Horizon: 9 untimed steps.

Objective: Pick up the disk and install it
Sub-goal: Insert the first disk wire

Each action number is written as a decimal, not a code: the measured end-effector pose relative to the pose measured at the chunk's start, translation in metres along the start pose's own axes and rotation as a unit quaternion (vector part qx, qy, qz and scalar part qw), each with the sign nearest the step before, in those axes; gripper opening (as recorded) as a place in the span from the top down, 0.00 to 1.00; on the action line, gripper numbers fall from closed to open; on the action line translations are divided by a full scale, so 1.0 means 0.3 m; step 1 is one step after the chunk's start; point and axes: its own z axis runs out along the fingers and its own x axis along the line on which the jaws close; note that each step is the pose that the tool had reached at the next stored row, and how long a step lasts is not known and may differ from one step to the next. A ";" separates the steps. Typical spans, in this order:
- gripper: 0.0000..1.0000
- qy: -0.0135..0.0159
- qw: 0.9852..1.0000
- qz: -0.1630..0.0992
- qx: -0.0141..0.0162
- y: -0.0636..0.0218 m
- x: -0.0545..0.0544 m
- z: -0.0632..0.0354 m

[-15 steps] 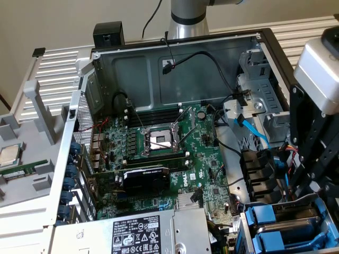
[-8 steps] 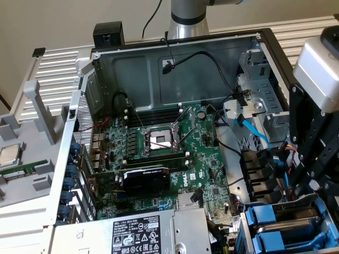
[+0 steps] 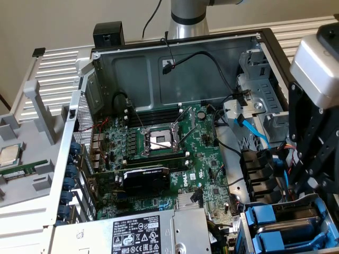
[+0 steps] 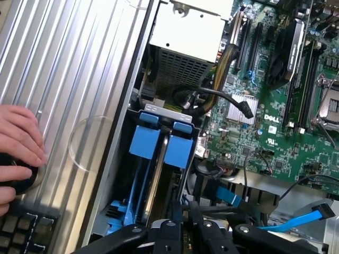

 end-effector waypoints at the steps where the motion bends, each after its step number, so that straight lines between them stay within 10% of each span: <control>1: 0.83 0.000 1.000 0.001 0.000 0.001 -0.001 0.001; 4: 0.83 0.007 1.000 0.002 0.000 0.002 -0.010 0.003; 9: 0.83 0.033 0.999 0.004 0.005 -0.001 -0.039 0.005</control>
